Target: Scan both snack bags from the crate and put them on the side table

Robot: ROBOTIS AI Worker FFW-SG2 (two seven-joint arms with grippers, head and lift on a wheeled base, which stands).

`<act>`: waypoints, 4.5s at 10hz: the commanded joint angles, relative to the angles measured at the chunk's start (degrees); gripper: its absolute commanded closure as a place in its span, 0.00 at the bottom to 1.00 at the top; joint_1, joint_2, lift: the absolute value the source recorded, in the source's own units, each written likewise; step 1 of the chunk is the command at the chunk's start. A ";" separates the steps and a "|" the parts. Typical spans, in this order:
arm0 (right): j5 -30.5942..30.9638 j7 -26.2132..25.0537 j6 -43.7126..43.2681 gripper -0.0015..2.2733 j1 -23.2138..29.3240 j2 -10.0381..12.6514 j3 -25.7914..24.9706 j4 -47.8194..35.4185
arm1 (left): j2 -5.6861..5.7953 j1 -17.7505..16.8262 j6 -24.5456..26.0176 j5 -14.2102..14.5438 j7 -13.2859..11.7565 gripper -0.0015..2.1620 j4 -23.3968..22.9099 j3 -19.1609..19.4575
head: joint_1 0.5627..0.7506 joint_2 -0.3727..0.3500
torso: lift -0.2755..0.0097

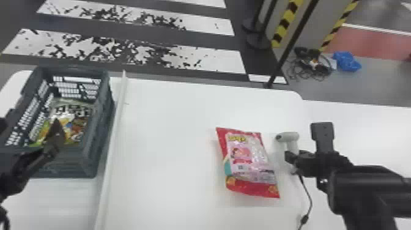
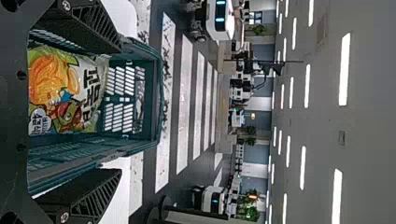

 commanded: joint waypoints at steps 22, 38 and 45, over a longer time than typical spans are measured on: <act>-25.56 21.79 30.27 0.99 0.86 -2.03 -9.37 -4.19 | 0.93 -0.27 0.18 0.27 0.08 0.04 0.31 -0.09 | 0.70 0.45 | 0.66; -28.11 -6.34 -10.34 0.99 -10.83 -6.51 -32.13 20.77 | 0.58 0.44 0.18 0.18 0.08 0.04 -0.12 0.53 | 0.70 0.03 | 0.66; -25.82 -8.36 -23.17 0.02 -13.73 -11.70 -25.37 38.09 | 0.76 0.17 0.18 0.35 0.08 0.04 -0.04 0.00 | 0.70 0.03 | 0.66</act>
